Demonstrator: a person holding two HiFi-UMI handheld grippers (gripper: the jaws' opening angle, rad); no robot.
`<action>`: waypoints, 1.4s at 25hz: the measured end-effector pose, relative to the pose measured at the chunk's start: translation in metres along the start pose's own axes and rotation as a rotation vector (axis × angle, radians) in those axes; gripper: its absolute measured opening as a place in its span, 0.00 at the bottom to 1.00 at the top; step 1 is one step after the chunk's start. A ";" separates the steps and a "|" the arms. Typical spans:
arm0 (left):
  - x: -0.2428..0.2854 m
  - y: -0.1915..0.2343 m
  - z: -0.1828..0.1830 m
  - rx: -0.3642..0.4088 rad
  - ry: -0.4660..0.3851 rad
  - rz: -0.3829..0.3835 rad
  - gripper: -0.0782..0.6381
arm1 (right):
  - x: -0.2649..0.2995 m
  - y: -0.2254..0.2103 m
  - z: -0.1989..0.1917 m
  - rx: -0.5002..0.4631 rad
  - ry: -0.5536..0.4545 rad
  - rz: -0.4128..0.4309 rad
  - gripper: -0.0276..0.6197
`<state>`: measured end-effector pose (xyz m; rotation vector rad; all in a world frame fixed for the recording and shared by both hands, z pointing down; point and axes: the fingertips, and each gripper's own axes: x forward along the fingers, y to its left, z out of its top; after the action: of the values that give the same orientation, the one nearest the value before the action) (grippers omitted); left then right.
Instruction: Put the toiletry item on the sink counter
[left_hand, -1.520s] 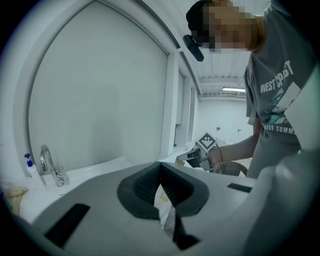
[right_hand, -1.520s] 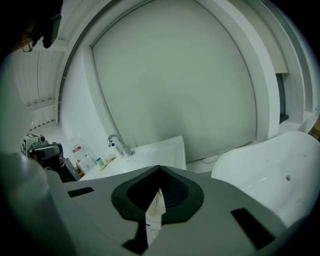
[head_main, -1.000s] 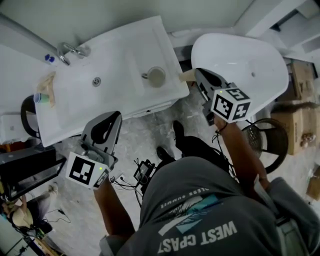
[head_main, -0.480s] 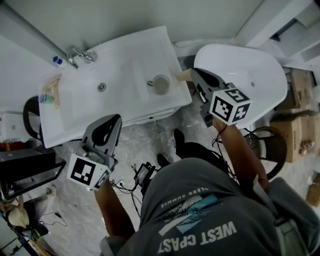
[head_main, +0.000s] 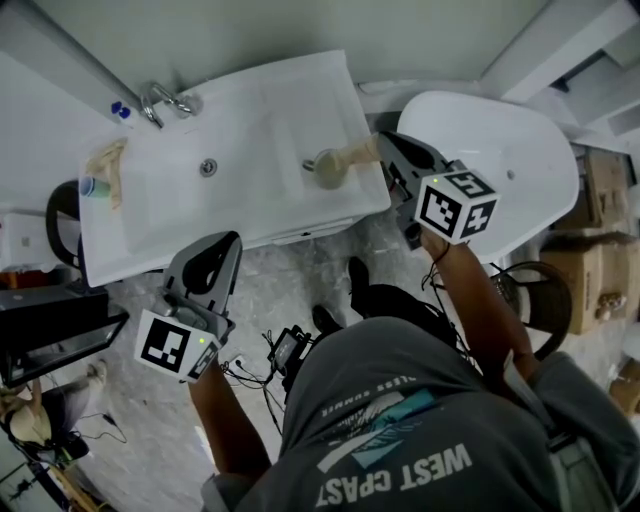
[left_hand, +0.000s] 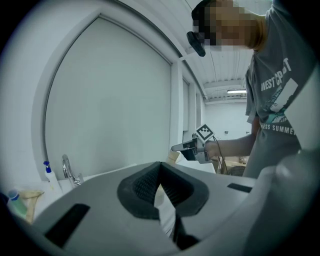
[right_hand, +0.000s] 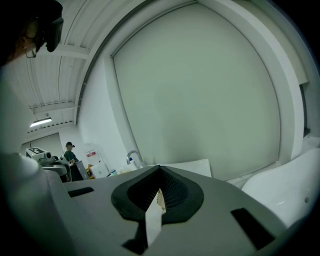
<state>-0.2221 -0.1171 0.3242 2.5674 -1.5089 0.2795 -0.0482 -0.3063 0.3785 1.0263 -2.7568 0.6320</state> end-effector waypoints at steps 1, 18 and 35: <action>0.000 0.001 -0.001 -0.004 0.003 0.003 0.11 | 0.003 0.000 -0.002 0.003 0.006 0.003 0.09; 0.017 0.020 -0.029 -0.057 0.052 0.022 0.11 | 0.044 -0.015 -0.045 0.066 0.099 0.021 0.09; 0.045 0.025 -0.059 -0.136 0.138 0.023 0.11 | 0.073 -0.064 -0.074 0.075 0.158 -0.029 0.09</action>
<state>-0.2271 -0.1541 0.3927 2.3760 -1.4570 0.3371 -0.0639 -0.3615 0.4861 0.9835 -2.5955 0.7817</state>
